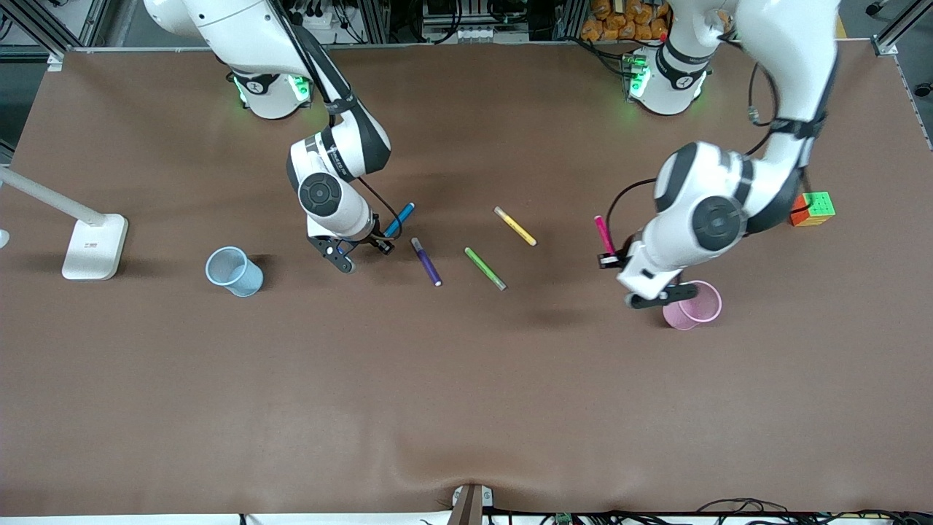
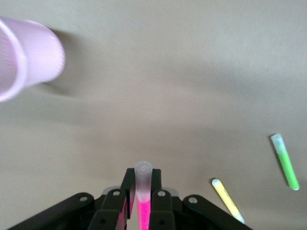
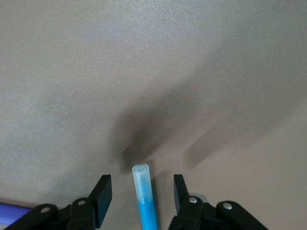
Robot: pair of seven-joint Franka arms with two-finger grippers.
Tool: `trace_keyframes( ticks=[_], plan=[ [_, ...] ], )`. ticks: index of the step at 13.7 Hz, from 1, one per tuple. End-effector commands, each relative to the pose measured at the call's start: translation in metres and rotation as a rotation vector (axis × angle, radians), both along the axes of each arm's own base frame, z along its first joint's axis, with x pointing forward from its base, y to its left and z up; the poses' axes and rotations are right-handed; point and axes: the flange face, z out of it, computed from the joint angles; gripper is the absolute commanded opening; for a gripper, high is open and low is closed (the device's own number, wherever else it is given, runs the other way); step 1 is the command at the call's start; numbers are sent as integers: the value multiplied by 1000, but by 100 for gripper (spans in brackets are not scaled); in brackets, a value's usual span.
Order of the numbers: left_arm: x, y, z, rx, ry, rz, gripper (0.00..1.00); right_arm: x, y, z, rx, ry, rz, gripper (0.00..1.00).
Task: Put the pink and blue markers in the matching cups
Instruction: 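Lift the pink marker with the left gripper while the right gripper lifts the blue marker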
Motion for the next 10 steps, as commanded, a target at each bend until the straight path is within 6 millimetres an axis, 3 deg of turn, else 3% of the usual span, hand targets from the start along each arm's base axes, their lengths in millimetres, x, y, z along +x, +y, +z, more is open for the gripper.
trace_keyframes(
  ticks=[1,3,4,7,9,10],
  plan=[
    [14,24,43,72,-41,-18,0,-10,2,-8,5,-16,-16,52],
    [22,29,64,102,-70,-27,0,-10,2,-14,4,-24,-17,52],
    [28,40,75,112,-94,-14,0,-12,6,-15,4,-24,-9,49],
    [41,66,93,164,-147,-9,0,-14,9,-16,5,-27,-5,37],
    [47,68,107,175,-180,-17,0,-19,14,-17,5,-32,6,9],
    [49,67,112,180,-193,-38,0,-18,14,-16,6,-31,6,0]
  ],
)
